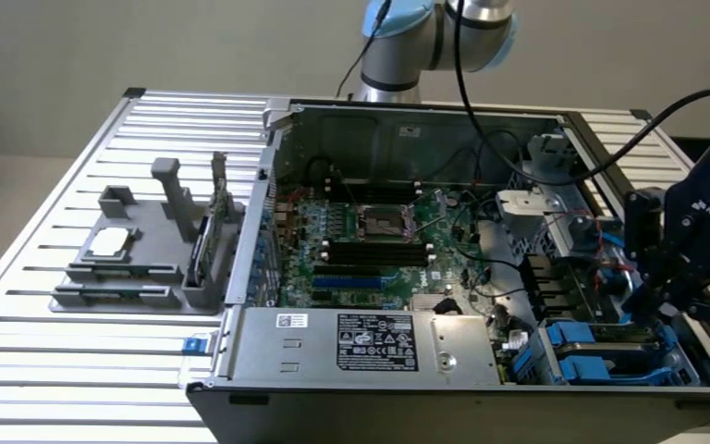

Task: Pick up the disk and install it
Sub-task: 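Insert the first disk wire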

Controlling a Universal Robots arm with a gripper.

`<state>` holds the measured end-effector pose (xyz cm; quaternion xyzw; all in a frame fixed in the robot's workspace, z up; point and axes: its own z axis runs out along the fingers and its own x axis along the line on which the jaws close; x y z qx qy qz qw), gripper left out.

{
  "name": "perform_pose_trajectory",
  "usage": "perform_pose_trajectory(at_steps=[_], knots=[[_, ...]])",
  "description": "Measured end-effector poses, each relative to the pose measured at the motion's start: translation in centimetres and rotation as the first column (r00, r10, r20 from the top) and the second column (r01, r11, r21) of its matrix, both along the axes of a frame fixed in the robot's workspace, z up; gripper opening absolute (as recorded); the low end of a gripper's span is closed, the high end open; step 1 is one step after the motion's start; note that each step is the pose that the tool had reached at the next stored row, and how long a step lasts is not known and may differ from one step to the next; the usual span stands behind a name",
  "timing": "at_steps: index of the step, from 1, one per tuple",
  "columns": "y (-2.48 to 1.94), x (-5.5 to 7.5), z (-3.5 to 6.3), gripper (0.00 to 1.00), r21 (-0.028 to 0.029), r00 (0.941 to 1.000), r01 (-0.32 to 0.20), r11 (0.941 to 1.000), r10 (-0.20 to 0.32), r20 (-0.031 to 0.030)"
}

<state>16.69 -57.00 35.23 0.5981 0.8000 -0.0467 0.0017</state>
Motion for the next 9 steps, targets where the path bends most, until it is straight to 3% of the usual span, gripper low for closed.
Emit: perform_pose_trajectory(at_steps=[5, 9], knots=[[0.0, 0.0, -0.18, 0.16, -0.0054, 0.9974, 0.071, 0.9974, -0.071, 0.001], [0.0, 0.01, -0.39, 0.16, -0.0137, 0.9922, 0.124, 0.9922, -0.124, 0.0087]])
